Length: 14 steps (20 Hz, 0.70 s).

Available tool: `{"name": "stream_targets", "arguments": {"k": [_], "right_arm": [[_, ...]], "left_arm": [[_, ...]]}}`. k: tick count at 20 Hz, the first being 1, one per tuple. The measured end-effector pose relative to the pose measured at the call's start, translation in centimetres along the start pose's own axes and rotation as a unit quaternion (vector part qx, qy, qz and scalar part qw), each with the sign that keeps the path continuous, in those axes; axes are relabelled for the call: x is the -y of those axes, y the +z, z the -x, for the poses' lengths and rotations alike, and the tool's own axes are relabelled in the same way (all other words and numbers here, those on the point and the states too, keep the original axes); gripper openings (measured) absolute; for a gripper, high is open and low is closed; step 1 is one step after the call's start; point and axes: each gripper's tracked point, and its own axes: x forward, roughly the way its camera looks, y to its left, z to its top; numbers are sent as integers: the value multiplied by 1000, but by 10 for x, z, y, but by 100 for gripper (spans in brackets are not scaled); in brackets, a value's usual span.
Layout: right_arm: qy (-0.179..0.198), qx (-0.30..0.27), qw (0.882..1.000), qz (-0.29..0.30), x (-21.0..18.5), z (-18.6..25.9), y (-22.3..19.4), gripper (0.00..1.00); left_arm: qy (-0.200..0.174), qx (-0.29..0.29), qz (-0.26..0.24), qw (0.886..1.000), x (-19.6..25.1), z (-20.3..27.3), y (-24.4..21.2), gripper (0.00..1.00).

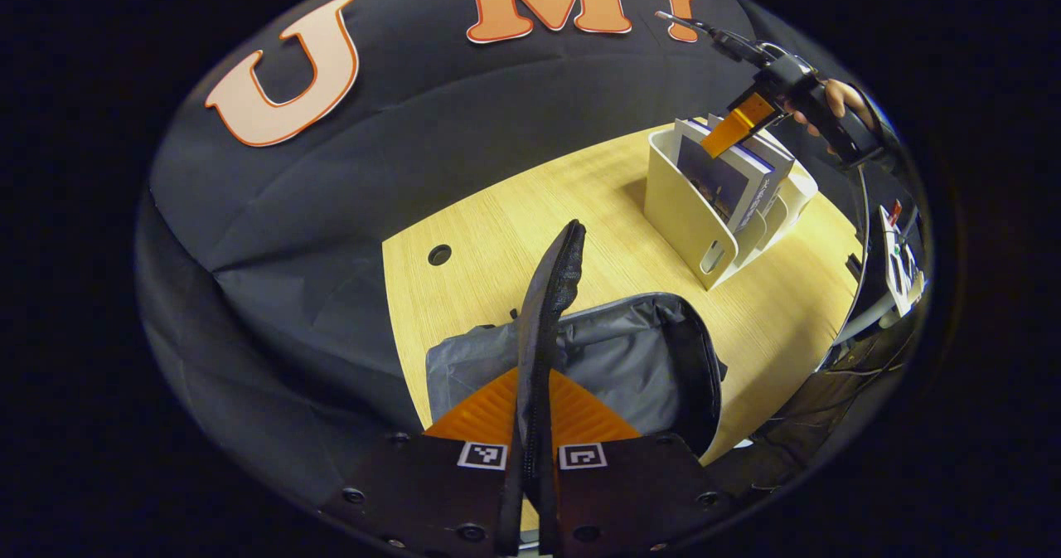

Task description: Open the schoolbag, grab two books from the bookshelf and put them into the schoolbag.

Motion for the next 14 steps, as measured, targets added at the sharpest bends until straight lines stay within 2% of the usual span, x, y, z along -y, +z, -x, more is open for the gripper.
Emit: {"name": "stream_targets", "arguments": {"k": [4,5,6,7,8,9,11,14], "right_arm": [[-13,-33,999,-33,5,-15,1,77],[-18,-43,998,-42,7,-19,0,60],[-18,-53,997,-53,7,-19,-2,68],[-15,-59,996,-66,6,-22,-2,51],[-15,-60,995,-79,8,-23,-4,56],[-24,-57,994,-88,13,-22,-2,47],[-39,-49,993,-102,22,-16,4,38],[-18,-38,991,-125,20,2,10,34]], "left_arm": [[-3,-7,3,1000,-1,-2,0,9],[-6,-9,5,1000,0,-4,0,9],[-8,-11,6,1000,1,-5,-1,9],[-8,-12,6,1000,2,-5,-1,9],[-8,-12,6,1000,2,-4,-1,8],[-8,-12,5,1000,1,-4,-1,8],[-7,-12,5,1000,-1,-5,-3,8],[-10,-14,7,1000,0,-4,-5,9]]}}
